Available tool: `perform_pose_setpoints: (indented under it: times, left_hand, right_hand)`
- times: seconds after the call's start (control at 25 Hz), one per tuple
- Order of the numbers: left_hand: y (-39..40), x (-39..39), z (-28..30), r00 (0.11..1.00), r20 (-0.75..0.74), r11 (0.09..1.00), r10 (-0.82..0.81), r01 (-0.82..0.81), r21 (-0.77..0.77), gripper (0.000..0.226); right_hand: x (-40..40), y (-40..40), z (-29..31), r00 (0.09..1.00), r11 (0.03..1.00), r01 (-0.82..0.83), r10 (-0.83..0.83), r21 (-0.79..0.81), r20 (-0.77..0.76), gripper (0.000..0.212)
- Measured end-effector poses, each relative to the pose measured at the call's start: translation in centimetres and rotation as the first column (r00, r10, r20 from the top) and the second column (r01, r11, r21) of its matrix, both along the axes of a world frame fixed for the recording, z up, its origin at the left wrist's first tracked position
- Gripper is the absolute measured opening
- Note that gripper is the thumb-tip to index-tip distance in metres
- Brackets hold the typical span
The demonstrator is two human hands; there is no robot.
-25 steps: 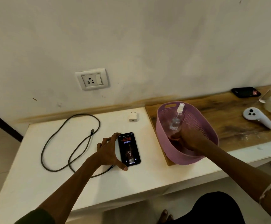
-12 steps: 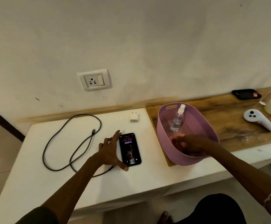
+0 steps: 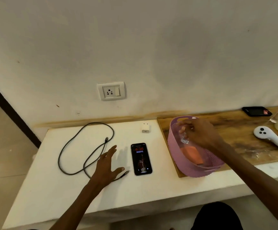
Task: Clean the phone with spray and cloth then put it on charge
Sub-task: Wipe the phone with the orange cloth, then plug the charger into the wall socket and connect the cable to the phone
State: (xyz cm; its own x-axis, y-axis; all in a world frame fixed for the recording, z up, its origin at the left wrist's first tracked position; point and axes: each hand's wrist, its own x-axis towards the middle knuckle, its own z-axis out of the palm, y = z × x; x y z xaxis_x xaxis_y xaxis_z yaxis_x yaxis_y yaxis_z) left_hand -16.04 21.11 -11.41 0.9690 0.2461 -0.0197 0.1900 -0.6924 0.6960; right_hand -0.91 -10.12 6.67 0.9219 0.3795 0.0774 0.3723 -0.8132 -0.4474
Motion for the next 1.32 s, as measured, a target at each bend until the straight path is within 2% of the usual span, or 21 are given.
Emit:
perform_pose_setpoints:
  times: [0.12, 0.24, 0.4, 0.56, 0.6, 0.68, 0.76, 0.84, 1.0, 1.08, 1.2, 1.28, 1.32]
  left_hand:
    - [2.3, -3.8, -0.3, 0.979, 0.134, 0.987, 0.154, -0.158, 0.025, 0.043]
    - [4.1, -4.5, 0.2, 0.941, 0.231, 0.967, 0.248, -0.255, -0.003, 0.023]
    - [5.7, -3.8, 0.6, 0.916, 0.271, 0.952, 0.296, -0.307, -0.002, 0.022]
    - [6.6, -1.9, 0.3, 0.903, 0.2, 0.92, 0.379, -0.391, 0.02, 0.014]
    - [6.8, -0.8, 0.5, 0.905, 0.198, 0.919, 0.376, -0.392, 0.047, 0.01]
    - [6.9, 1.5, 0.8, 0.926, 0.185, 0.926, 0.329, -0.355, 0.131, 0.018]
    - [6.7, 3.2, 0.4, 0.962, 0.102, 0.926, 0.255, -0.273, 0.261, 0.026]
    - [6.4, 4.1, -0.4, 0.973, -0.001, 0.904, 0.229, -0.213, 0.371, 0.026]
    - [6.7, 4.6, -0.5, 0.941, 0.024, 0.914, 0.338, -0.335, 0.228, 0.017]
    - [7.0, 4.6, 0.5, 0.93, 0.081, 0.919, 0.358, -0.367, 0.147, 0.015]
    - [7.6, 5.0, 3.0, 0.908, 0.171, 0.919, 0.382, -0.393, 0.034, 0.016]
    - [7.8, 5.4, 5.1, 0.897, 0.219, 0.921, 0.383, -0.39, -0.01, 0.023]
    - [7.6, 5.5, 6.2, 0.888, 0.25, 0.92, 0.385, -0.391, -0.028, 0.026]
  right_hand:
    - [-1.6, 5.5, -3.3, 0.992, 0.992, -0.063, 0.075, 0.113, -0.106, 0.033]
    - [-3.1, 10.3, -8.7, 0.972, 0.998, 0.017, -0.002, 0.064, -0.236, 0.037]
    - [-4.5, 14.0, -15.1, 0.951, 0.981, 0.137, -0.169, -0.137, -0.259, 0.051]
    - [-2.9, 16.1, -16.9, 0.97, 0.971, 0.198, -0.213, -0.133, -0.117, 0.051]
    - [-1.6, 16.7, -16.9, 0.974, 0.973, 0.202, -0.212, -0.116, -0.083, 0.05]
    - [1.2, 17.5, -16.8, 0.977, 0.973, 0.202, -0.208, -0.108, -0.048, 0.051]
    - [4.0, 18.1, -17.0, 0.977, 0.971, 0.201, -0.209, -0.13, -0.051, 0.056]
    - [6.2, 18.5, -17.5, 0.972, 0.966, 0.207, -0.222, -0.156, -0.083, 0.06]
    - [9.3, 18.6, -19.2, 0.997, 0.971, 0.078, -0.082, -0.227, -0.01, 0.049]
    - [9.6, 18.4, -19.4, 0.995, 0.987, 0.08, -0.087, -0.14, -0.041, 0.042]
    - [8.9, 18.3, -17.9, 0.947, 0.965, 0.24, -0.208, 0.11, -0.247, 0.042]
    - [7.7, 18.2, -15.5, 0.899, 0.874, 0.328, -0.172, 0.359, -0.403, 0.051]
    - [7.0, 18.2, -14.0, 0.864, 0.772, 0.372, -0.084, 0.516, -0.497, 0.052]
